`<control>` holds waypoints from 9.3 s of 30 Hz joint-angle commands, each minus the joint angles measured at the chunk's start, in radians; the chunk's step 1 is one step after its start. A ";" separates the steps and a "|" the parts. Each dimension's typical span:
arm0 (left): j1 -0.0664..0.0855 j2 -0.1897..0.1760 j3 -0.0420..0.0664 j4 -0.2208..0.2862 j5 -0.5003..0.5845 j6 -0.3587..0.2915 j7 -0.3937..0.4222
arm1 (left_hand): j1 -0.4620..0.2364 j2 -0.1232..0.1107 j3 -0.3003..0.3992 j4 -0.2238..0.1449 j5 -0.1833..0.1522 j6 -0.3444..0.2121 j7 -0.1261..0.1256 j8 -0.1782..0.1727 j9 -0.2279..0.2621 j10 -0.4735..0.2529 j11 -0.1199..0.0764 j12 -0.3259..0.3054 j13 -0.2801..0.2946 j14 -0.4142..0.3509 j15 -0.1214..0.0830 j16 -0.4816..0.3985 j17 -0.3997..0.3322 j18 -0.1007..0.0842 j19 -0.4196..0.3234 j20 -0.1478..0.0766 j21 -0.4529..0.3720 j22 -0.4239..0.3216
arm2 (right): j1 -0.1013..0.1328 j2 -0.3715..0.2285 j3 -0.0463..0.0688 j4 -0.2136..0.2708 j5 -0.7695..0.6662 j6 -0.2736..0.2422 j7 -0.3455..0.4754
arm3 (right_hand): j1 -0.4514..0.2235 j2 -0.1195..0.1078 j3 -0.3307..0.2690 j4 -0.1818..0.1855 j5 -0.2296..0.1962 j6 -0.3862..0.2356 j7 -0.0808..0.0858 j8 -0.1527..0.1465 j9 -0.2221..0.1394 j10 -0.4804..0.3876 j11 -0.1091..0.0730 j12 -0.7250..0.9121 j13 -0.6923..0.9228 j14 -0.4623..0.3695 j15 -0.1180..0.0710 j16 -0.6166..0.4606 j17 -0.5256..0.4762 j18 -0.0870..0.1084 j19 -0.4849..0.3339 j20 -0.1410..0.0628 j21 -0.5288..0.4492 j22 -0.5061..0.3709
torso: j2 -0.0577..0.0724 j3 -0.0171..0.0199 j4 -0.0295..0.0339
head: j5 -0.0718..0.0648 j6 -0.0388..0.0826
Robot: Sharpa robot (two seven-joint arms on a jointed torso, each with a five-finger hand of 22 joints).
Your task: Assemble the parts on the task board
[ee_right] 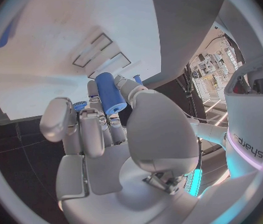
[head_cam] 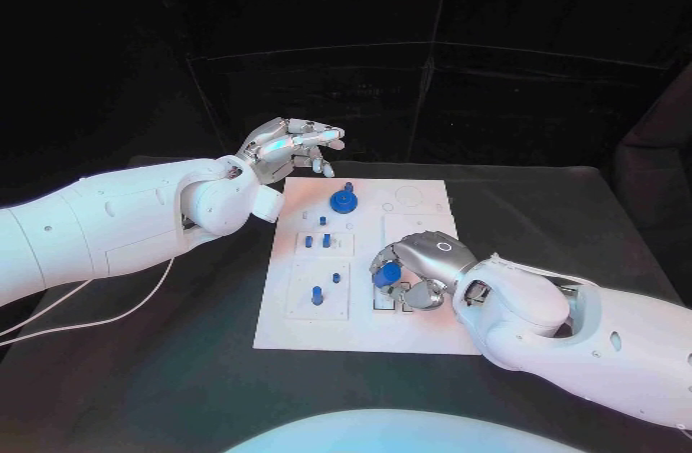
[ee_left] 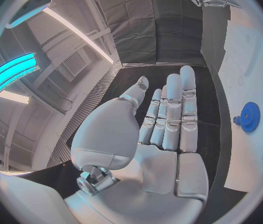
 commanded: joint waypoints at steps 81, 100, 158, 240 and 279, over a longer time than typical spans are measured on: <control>0.001 -0.001 -0.001 0.002 -0.015 0.031 -0.014 | 0.005 0.012 -0.007 -0.005 0.001 -0.010 0.003 0.002 -0.001 -0.012 0.004 0.005 -0.002 -0.007 -0.001 -0.001 -0.003 0.004 0.011 0.001 -0.005 -0.002 | 0.022 0.049 0.002 0.042 -0.129 0.125 -0.123 | 0.029 0.049 -0.639 0.259 0.202 0.089 -0.002 -0.165 -0.022 -0.010 -0.079 1.079 0.754 0.080 -0.051 0.056 0.134 0.010 0.027 -0.049 0.002 0.048 | 0.000 -0.0022 0.0029 | 0.002 -0.001; 0.002 0.001 -0.001 0.004 -0.015 0.030 -0.016 | 0.005 0.012 -0.007 -0.005 0.001 -0.010 0.003 0.002 -0.001 -0.012 0.004 0.005 -0.002 -0.007 -0.001 -0.001 -0.003 0.004 0.011 0.001 -0.005 -0.002 | 0.035 0.156 0.003 -0.058 -0.089 0.257 -0.138 | 0.067 0.076 -0.634 0.244 0.207 0.095 0.001 -0.174 -0.022 0.022 -0.069 1.158 0.833 0.088 -0.044 0.087 0.181 -0.001 0.050 -0.041 0.041 0.111 | 0.000 -0.0008 0.0009 | 0.014 -0.010; 0.001 0.005 -0.015 -0.008 -0.015 0.022 -0.016 | 0.007 0.013 -0.010 -0.007 0.001 -0.011 0.004 0.003 -0.001 -0.014 0.005 0.007 -0.003 -0.007 0.000 0.000 -0.003 0.004 0.011 0.001 -0.006 -0.003 | 0.155 -0.006 0.001 -0.013 0.014 0.340 0.304 | 0.268 0.123 -0.287 0.058 0.093 0.171 -0.045 -0.199 -0.045 0.018 -0.117 1.188 0.875 0.097 -0.082 0.116 0.228 -0.009 0.054 -0.075 0.076 0.173 | -0.001 -0.0001 -0.0005 | 0.023 -0.012; 0.001 0.010 -0.017 -0.010 -0.015 0.041 -0.037 | 0.006 0.013 -0.018 -0.007 0.001 -0.020 0.007 0.001 -0.002 -0.024 0.008 0.009 -0.003 -0.008 0.002 0.001 -0.005 0.004 0.013 0.002 -0.008 -0.005 | 0.187 0.041 -0.099 -0.079 -0.102 0.308 0.319 | 0.108 0.005 0.016 -0.110 0.031 -0.180 -0.117 -0.206 -0.121 -0.241 -0.116 1.096 0.647 0.044 -0.078 0.031 0.115 0.023 -0.037 -0.071 -0.038 0.021 | 0.000 -0.0006 -0.0005 | 0.015 -0.018; 0.000 0.018 -0.018 -0.014 -0.024 0.052 -0.036 | 0.006 0.013 -0.018 -0.007 0.001 -0.020 0.007 0.001 -0.002 -0.024 0.008 0.009 -0.003 -0.008 0.002 0.001 -0.005 0.004 0.013 0.002 -0.008 -0.005 | 0.166 -0.062 -0.100 -0.037 0.221 0.009 0.084 | -0.022 0.044 -0.322 0.079 -0.069 0.116 -0.083 0.408 0.201 0.162 -0.135 1.273 0.950 0.093 -0.100 0.098 0.207 -0.011 0.090 -0.092 0.063 0.181 | 0.000 -0.0005 0.0006 | 0.004 -0.011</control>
